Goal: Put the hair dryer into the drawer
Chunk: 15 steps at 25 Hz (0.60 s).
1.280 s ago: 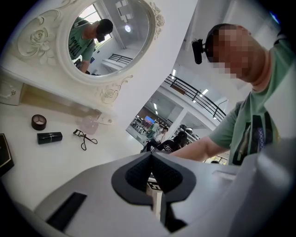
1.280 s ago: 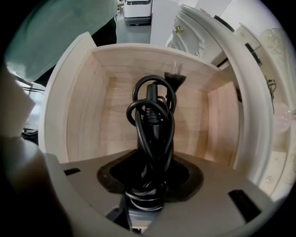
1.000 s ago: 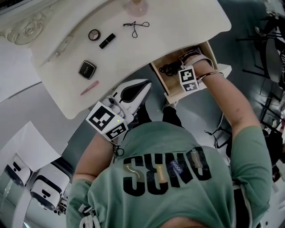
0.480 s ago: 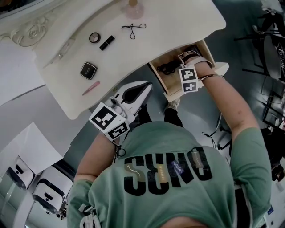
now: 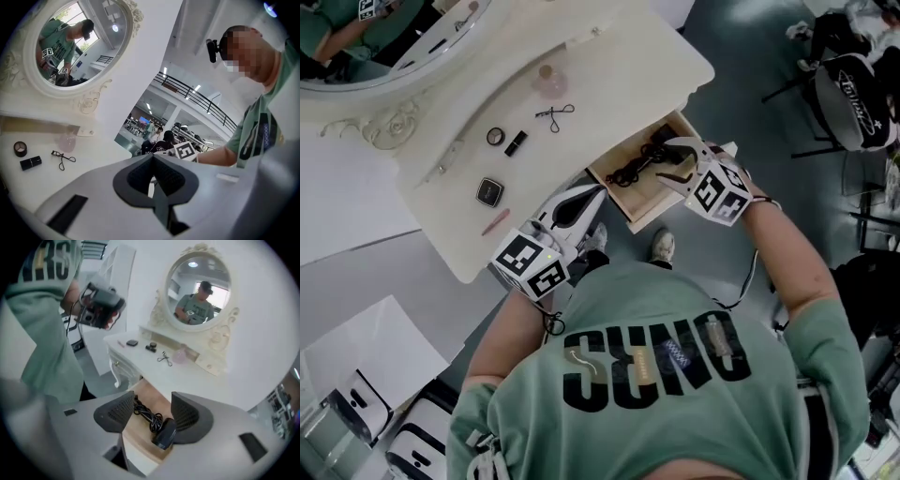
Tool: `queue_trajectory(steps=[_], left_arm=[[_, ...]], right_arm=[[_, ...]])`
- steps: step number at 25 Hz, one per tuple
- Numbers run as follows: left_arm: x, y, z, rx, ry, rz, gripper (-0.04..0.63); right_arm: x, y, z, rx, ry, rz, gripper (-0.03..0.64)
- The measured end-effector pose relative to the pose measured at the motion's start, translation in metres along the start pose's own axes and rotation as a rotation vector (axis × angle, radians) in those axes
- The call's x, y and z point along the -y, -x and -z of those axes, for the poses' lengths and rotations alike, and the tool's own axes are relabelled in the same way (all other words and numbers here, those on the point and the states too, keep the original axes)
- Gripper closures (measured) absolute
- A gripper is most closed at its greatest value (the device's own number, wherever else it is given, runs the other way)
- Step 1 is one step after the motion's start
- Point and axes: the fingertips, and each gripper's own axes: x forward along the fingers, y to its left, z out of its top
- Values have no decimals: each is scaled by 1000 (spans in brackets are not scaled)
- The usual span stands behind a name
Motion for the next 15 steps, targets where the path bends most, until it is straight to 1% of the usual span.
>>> queue_trajectory(steps=[3,5,7,11,15], left_arm=[[19,-15,-20,1,-48,29,588],[32,-24,-32,1,-81,42,588],[46,-30,-42,7,-96,43,588],[66,-39,-66,32,-129,56,588],[83,-46,-86,54,-175,72,588]], right_arm=[[22,65,-14,173,-206,96,391],[34,111,-20,287,-313,163,408],[42,157,-22,391,-402,221,434],[51,237,-18,559,-541,337,482],[53,297,-5,666,-618,431,537]])
